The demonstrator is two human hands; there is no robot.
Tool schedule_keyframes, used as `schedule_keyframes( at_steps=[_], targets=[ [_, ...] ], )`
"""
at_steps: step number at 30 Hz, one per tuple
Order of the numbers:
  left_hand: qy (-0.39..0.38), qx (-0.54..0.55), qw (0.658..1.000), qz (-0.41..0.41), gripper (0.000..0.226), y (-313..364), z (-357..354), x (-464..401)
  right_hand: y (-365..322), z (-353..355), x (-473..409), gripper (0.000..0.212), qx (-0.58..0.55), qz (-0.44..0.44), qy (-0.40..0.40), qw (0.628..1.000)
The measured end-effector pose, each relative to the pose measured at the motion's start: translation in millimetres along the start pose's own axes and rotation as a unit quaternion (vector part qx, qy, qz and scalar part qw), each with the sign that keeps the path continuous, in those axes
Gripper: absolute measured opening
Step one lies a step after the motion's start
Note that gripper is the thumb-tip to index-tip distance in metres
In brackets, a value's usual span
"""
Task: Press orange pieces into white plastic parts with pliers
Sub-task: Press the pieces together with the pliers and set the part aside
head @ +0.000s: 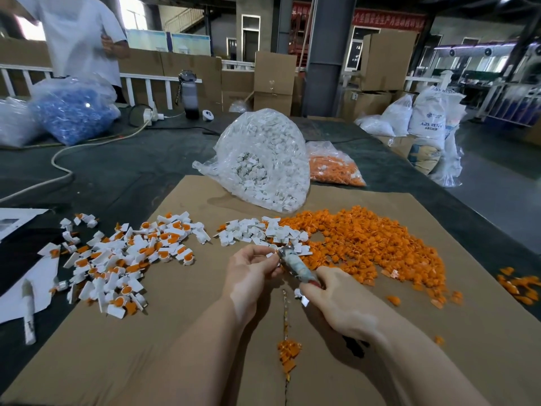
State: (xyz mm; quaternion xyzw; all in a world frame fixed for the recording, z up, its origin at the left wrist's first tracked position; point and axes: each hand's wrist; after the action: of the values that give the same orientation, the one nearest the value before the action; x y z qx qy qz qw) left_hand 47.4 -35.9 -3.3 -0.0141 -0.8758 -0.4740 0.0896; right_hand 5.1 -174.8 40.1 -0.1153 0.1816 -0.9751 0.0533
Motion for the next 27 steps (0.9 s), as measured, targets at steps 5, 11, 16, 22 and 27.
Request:
schedule_keyframes(
  at_steps=[5,11,16,22,27],
  targets=[
    [-0.001,0.014,1.000,-0.001,0.011,2,0,3,5,-7,-1,0.034,-0.040,-0.011,0.044,0.998],
    [-0.018,-0.009,0.999,-0.027,0.018,-2,4,3,28,-8,-6,0.035,-0.006,-0.117,0.193,0.974],
    [-0.038,-0.165,0.982,-0.082,0.023,-4,8,2,51,-8,-17,0.046,0.193,-0.159,0.272,0.929],
    [-0.060,-0.273,0.950,-0.137,0.028,-8,11,2,61,-12,-22,0.062,0.307,-0.207,0.241,0.897],
    [-0.070,-0.266,0.948,-0.162,0.029,-11,10,0,41,-22,-23,0.040,0.218,-0.029,0.337,0.915]
  ],
)
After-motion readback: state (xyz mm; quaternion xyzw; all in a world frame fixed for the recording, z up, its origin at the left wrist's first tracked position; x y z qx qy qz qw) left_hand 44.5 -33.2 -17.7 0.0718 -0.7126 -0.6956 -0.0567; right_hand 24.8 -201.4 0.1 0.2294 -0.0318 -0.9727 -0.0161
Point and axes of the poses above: each hand's wrist, its own x-axis away from the middle knuckle, its own z-axis out of the back of the hand, y = z × x, and after that the axes turned 12 degrees about x, right-handed
